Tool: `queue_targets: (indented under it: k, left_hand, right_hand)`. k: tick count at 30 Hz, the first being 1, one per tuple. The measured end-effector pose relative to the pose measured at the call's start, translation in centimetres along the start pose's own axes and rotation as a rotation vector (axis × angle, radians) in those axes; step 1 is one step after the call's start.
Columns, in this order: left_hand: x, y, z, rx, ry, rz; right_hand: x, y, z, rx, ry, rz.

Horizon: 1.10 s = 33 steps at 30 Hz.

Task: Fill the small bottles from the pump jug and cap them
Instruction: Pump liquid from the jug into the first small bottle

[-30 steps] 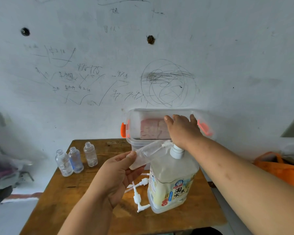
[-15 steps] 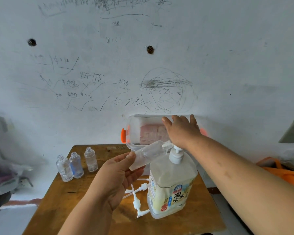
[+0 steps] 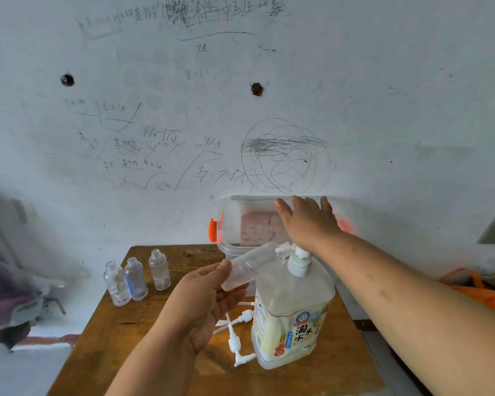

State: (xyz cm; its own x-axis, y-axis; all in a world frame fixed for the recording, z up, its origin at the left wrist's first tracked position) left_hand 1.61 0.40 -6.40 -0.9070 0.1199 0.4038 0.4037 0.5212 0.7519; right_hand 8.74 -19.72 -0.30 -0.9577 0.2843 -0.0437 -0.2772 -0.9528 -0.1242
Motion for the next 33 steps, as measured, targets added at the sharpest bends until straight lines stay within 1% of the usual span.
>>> queue_targets:
  k: [2, 5, 8, 10, 12, 15, 17, 19, 21, 23, 27, 33]
  left_hand:
    - [0.2, 0.3, -0.2, -0.006, -0.008, -0.007]
    - [0.2, 0.6, -0.3, -0.011, -0.007, -0.012]
    - [-0.1, 0.5, -0.3, 0.006, -0.014, -0.014]
    - [-0.3, 0.2, -0.2, 0.012, -0.017, -0.012]
    - [-0.6, 0.0, 0.0, 0.012, -0.018, -0.01]
    - [-1.0, -0.3, 0.2, 0.01, 0.002, 0.0]
    - [-0.9, -0.5, 0.3, 0.004, 0.014, 0.01]
    - [-0.6, -0.5, 0.2, 0.003, 0.019, 0.015]
    - [-0.2, -0.6, 0.2, 0.007, 0.024, 0.015]
    - [0.1, -0.4, 0.1, 0.012, 0.015, 0.0]
    - [0.3, 0.3, -0.3, 0.006, 0.001, -0.024]
    - [-0.1, 0.2, -0.1, 0.012, -0.008, -0.018]
  right_hand:
    - [-0.7, 0.0, 0.2, -0.014, 0.011, -0.003]
    - [-0.7, 0.1, -0.1, -0.024, -0.039, -0.036]
    - [0.0, 0.0, -0.2, 0.011, -0.037, 0.03]
    - [0.3, -0.1, 0.2, -0.013, 0.002, 0.05]
    - [-0.1, 0.1, -0.2, -0.03, 0.012, 0.033]
    - [-0.6, 0.5, -1.8, -0.01, -0.036, -0.04]
    - [-0.4, 0.7, -2.2, -0.064, -0.047, -0.082]
    - [-0.1, 0.4, -1.9, -0.095, -0.025, -0.043]
    - [0.1, 0.2, -1.5, -0.068, -0.036, 0.001]
    - [0.3, 0.1, -0.7, -0.059, -0.061, -0.027]
    - [0.3, -0.1, 0.8, -0.083, -0.008, -0.032]
    - [0.0, 0.1, -0.1, -0.042, -0.056, -0.068]
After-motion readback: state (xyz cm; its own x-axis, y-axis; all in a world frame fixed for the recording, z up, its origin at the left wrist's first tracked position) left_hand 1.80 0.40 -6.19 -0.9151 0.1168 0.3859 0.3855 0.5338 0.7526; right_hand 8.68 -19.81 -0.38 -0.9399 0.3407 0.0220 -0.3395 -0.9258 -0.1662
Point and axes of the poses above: each hand's wrist, its own x-axis away from the middle knuckle, its own z-axis out of the back of the hand, y = z × x, the point moved 4 cm from there along -x, towards the middle knuckle, and after that the axes turned 10 degrees about x, right-handed, at the moved point
